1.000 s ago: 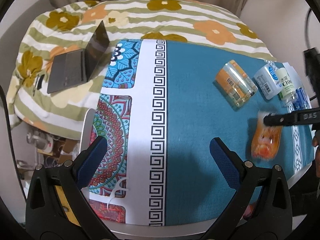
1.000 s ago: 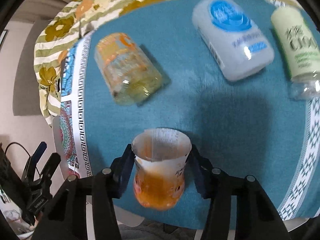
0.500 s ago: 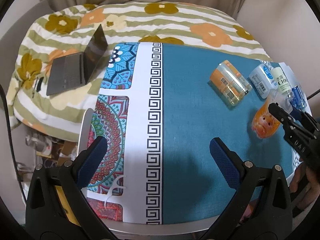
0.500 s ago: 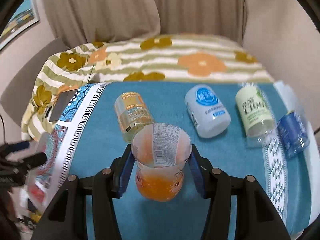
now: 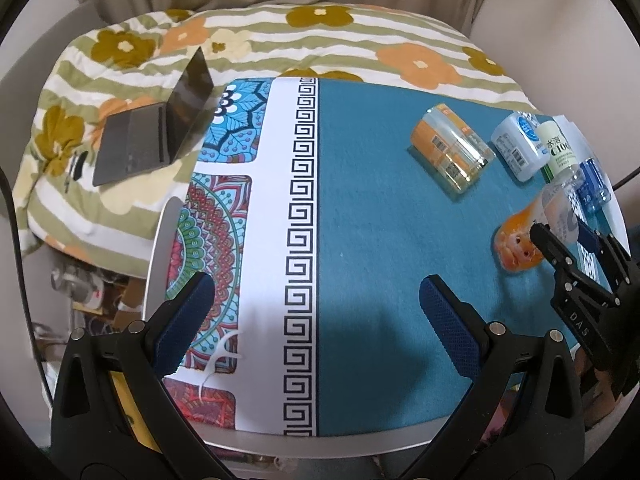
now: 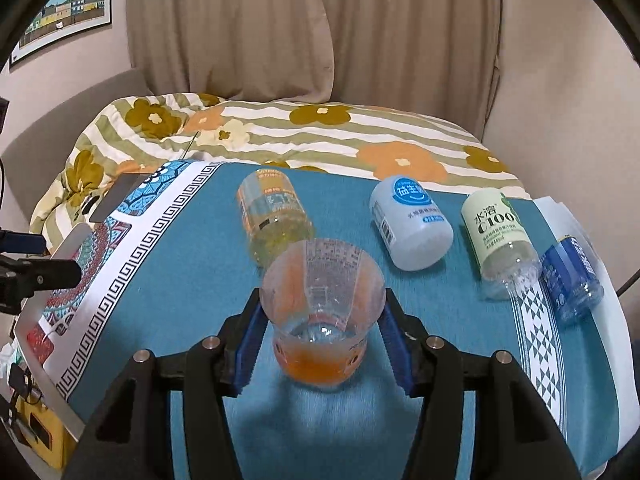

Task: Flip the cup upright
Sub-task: 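Rotate the orange cup upright with the right gripper and lower it, then open the right gripper and withdraw from the upright cup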

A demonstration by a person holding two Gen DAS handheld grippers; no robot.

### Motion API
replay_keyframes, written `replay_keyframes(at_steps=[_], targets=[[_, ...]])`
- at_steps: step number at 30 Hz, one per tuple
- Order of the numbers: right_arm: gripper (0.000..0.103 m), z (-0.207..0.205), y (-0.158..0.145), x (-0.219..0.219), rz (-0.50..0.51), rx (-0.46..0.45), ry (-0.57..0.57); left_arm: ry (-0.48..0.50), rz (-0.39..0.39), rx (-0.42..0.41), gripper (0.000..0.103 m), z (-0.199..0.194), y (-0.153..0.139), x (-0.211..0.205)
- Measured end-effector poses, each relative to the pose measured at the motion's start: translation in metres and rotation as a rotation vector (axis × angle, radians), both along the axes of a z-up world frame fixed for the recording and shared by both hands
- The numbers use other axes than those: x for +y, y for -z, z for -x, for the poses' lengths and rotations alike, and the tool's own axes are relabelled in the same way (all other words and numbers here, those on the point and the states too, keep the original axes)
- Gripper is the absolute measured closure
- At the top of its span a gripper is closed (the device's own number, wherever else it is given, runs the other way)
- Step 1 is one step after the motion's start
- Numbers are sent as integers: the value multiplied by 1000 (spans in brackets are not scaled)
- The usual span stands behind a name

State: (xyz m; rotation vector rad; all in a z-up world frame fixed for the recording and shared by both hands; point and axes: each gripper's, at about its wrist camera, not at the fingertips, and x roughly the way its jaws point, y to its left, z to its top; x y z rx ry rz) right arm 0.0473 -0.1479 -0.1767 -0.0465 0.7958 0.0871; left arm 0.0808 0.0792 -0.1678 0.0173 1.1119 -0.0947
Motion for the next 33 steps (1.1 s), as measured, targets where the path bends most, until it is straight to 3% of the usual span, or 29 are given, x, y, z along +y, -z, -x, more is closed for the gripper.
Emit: replay_keyframes(at_steps=[12, 13, 15, 17, 22, 29, 33], targets=[[50, 4, 0, -7, -57, 17, 10, -17, 9, -14, 0, 12, -8, -3], [47, 4, 1, -9, -81, 27, 14, -18, 9, -16, 0, 13, -9, -3], [32, 3, 3, -12, -97, 34, 23, -20, 11, -19, 0, 15, -10, -4], [9, 6, 3, -14, -120, 29, 22, -22, 10, -22, 0, 17, -12, -5], [0, 12, 0, -17, -143, 40, 6, -30, 14, -33, 0, 25, -18, -9], [0, 25, -24, -34, -146, 89, 43, -21, 11, -88, 0, 38, -49, -23], [0, 42, -54, -52, -143, 109, 86, -7, 12, -132, 0, 46, -75, -34]])
